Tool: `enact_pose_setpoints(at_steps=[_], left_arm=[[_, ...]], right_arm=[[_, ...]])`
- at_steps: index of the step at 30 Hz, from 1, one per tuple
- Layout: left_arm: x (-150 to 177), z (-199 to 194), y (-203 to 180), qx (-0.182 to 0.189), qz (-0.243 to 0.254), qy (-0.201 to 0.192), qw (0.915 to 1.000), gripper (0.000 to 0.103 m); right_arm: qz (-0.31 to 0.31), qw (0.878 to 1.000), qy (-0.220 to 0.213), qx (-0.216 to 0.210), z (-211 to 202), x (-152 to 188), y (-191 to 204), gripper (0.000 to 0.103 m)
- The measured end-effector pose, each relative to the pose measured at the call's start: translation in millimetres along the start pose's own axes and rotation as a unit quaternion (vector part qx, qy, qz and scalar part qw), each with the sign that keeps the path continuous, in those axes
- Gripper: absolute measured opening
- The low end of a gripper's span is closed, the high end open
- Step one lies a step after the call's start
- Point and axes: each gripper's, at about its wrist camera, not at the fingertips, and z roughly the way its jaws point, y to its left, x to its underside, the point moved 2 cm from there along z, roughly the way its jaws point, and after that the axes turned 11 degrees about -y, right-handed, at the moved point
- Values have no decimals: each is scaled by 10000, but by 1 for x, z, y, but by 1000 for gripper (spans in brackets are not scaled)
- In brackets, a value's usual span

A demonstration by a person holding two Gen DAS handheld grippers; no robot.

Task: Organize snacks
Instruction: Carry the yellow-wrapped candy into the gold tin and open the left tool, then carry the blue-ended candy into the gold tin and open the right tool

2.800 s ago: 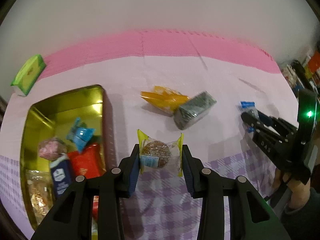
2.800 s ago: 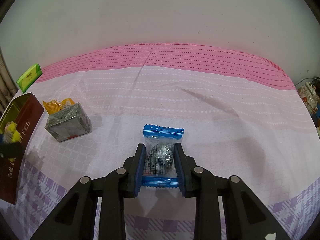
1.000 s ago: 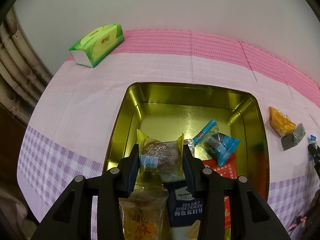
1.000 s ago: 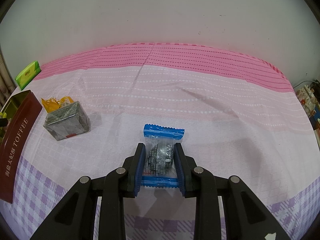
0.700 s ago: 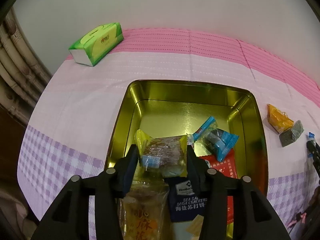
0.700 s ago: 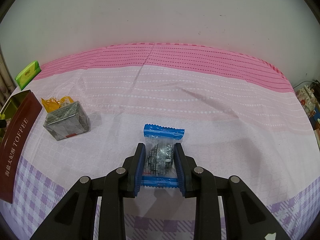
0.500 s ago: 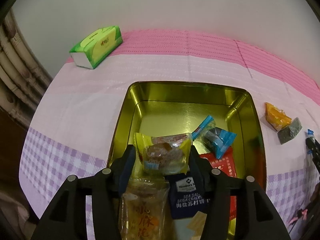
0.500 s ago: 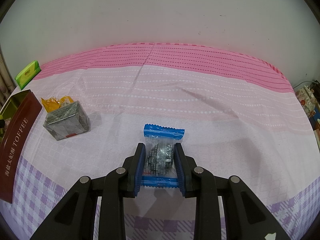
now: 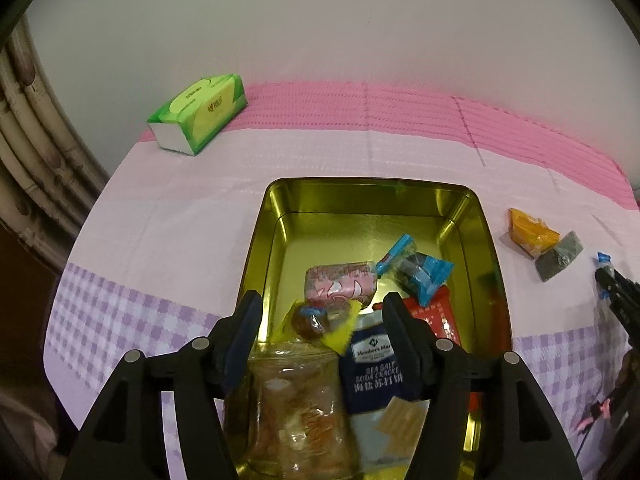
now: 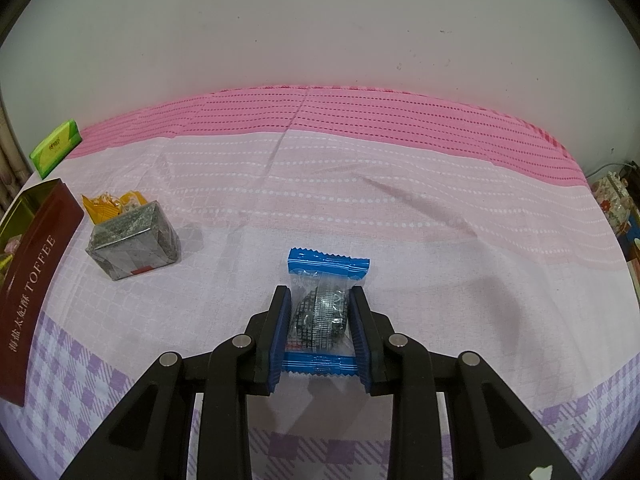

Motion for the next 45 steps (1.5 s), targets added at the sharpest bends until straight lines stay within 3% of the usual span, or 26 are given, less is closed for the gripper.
enact_pose_setpoints(at_steps=[16,28,36,45], left_arm=[[10,-26,27,-304,-146,-298,9990,71],[26,-29,38,-583,-150,-241,9979,71],[25,-32,44,-612,-287,-306,9972,71],[24,-37,50,-736,-322,-345,9962,71]], right_arm=[[19,9999,88,99,0,-2,-1,27],[-7,9996,172,214,-3,-8,7,26],[-35,9995,-4,-303,-21,-27,39,26],[-392,9923,-73,-1172,-49,-40,110,26]])
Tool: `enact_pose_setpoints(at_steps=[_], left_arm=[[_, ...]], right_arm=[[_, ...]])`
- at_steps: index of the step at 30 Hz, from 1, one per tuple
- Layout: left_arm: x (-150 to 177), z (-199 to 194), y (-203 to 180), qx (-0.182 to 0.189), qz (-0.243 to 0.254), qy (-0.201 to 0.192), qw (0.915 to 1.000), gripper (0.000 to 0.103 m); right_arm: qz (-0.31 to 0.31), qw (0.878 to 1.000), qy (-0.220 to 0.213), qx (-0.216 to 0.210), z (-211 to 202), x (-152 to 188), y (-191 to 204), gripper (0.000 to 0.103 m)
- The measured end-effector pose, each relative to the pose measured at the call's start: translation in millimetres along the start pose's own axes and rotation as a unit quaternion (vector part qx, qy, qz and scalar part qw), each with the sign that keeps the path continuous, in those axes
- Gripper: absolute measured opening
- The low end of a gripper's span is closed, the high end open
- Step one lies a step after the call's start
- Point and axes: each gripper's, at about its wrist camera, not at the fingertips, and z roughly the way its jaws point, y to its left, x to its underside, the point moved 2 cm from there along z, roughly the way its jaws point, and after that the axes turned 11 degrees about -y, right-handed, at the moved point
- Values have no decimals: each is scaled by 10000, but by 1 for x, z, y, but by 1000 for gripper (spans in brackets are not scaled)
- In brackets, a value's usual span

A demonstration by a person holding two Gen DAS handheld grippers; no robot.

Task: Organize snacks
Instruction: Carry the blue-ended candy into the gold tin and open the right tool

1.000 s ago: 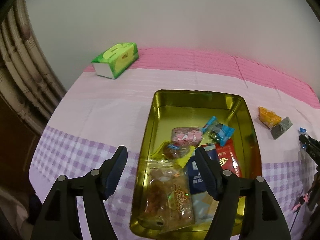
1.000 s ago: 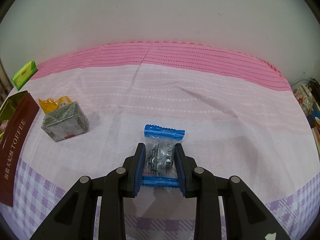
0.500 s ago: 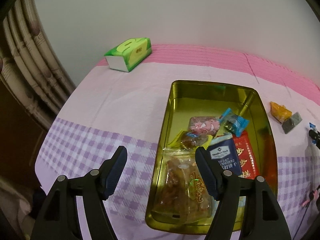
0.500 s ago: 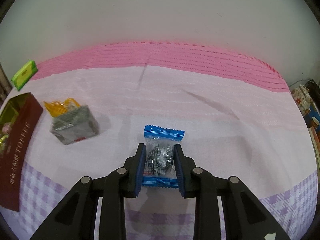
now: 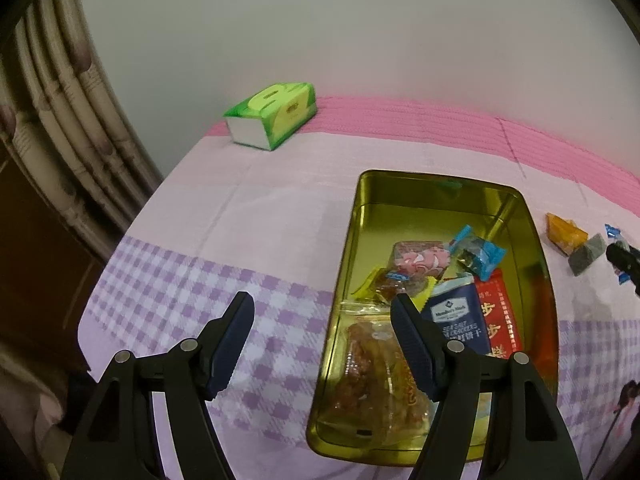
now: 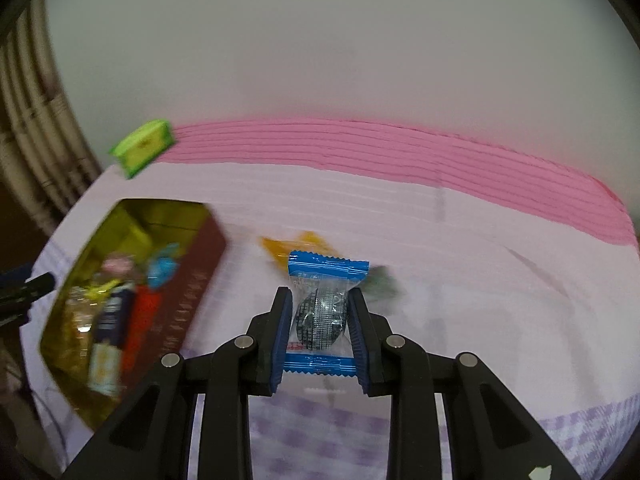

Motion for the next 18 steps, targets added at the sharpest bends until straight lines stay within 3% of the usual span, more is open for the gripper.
enact_pose_setpoints(at_steps=[6,18], left_arm=[[-2,4,17,-215,-263,35,9994,71],[0,10,31,-457,-467,158,9977,71]], right_arm=[[-311,9984,36,-469,1,-9,47,26],[-708,9926,193,-963,25,-12,116,26]])
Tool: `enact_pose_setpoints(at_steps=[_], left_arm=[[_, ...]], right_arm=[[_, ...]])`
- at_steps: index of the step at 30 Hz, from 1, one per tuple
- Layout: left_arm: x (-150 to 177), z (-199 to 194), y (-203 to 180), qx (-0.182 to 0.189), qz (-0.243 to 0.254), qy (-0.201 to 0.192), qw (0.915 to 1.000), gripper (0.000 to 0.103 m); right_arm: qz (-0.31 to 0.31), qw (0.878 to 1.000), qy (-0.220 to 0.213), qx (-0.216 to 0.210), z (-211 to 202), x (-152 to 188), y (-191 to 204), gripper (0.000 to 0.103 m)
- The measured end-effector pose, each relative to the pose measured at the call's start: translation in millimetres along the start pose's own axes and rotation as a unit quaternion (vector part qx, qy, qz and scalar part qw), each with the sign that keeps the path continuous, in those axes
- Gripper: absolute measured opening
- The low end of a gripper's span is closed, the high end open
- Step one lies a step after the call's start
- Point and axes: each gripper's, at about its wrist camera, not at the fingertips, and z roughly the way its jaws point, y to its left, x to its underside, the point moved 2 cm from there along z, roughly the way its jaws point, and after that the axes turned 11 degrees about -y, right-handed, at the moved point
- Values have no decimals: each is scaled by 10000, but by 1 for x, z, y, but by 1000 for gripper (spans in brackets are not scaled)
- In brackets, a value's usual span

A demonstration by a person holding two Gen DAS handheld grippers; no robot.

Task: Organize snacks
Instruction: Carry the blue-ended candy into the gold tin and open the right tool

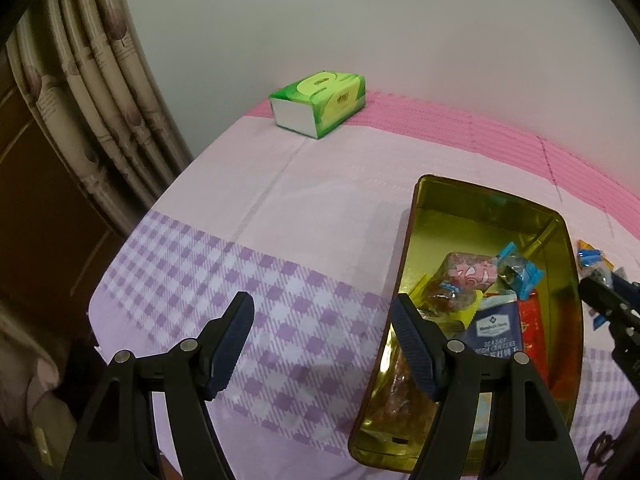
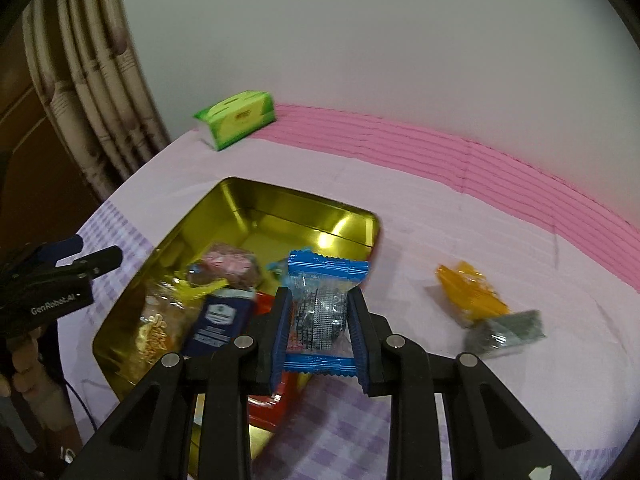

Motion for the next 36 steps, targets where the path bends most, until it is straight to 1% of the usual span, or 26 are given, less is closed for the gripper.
enact_pose_setpoints(at_steps=[6,15,31,33,36], left_arm=[[1,4,6,-57,-132,78,9999,71],[4,7,7,-77,-124,152,9998,71],[3,8,4,-49,-89,189,9998,72],[4,8,4,-43,-79,199,9998,72],[4,7,3,-40,-67,194,9998,72]], right_arm=[[-93,9998,128,-131,13,0,17,26],[-208,9990,329,-208,33,6,33,26],[-173,9988,419,-157,40,12,33,28],[-164,9989,410,-165,39,12,33,29],[-128,9991,352,-204,36,9,33,34]])
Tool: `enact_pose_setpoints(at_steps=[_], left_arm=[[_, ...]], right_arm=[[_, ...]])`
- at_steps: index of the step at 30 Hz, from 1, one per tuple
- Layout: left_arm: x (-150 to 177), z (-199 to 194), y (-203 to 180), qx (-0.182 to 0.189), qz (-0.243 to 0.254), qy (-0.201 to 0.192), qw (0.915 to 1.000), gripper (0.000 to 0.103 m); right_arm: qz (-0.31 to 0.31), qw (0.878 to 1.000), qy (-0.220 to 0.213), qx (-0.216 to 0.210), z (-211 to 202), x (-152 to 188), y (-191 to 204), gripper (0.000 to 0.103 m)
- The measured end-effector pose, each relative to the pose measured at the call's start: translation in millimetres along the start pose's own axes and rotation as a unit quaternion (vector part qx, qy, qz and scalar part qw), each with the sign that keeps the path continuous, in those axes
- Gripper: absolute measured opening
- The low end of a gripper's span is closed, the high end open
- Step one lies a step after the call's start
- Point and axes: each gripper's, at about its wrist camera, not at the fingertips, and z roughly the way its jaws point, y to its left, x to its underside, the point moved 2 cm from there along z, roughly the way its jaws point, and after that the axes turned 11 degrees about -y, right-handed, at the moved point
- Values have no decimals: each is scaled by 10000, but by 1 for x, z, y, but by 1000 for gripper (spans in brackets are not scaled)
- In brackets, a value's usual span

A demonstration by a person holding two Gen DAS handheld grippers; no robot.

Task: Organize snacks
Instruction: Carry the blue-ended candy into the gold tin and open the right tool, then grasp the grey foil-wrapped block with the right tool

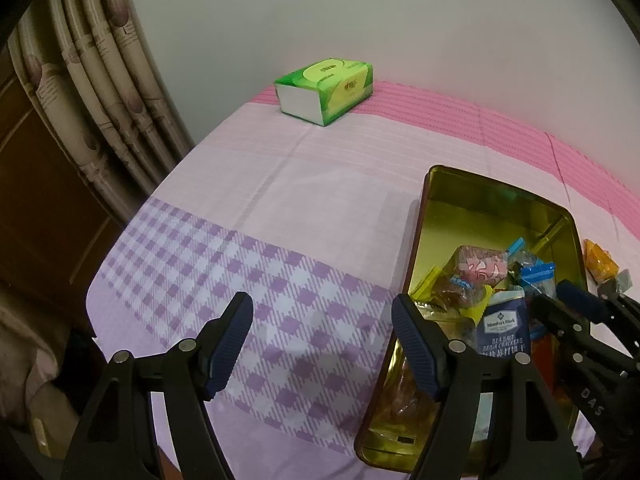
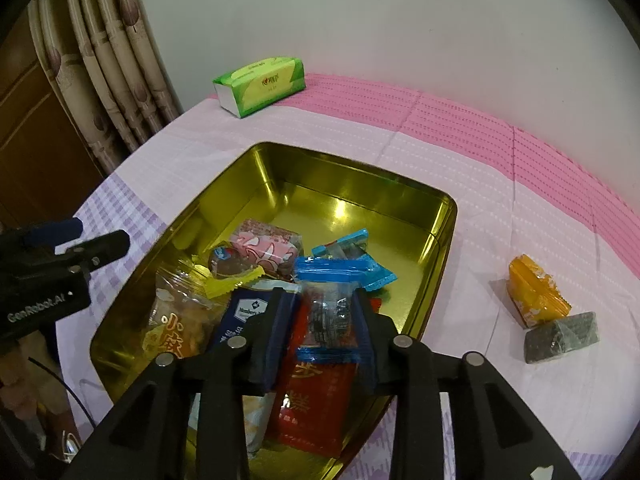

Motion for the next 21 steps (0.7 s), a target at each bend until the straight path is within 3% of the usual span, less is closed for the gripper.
enact_pose_setpoints(at_steps=[3,9,11,18,21], left_arm=[[1,0,0,6,4,-5,10000,73],[1,-1,-1,6,25,-25,10000,73],[1,-1,-1,2,28,-25,10000,74],[1,-1,-2,-5,32,-24,10000,74],[1,-1,-3,-12,35,-18,10000,75]], right_arm=[[47,9999,-107,-29,-6,-3,-1,42],[144,9994,-310,6,-23,-9,-11,44],[202,9990,-393,73,-30,-10,-20,51],[457,9953,-582,631,-52,-4,-78,59],[571,9923,-601,920,-57,2,-105,67]])
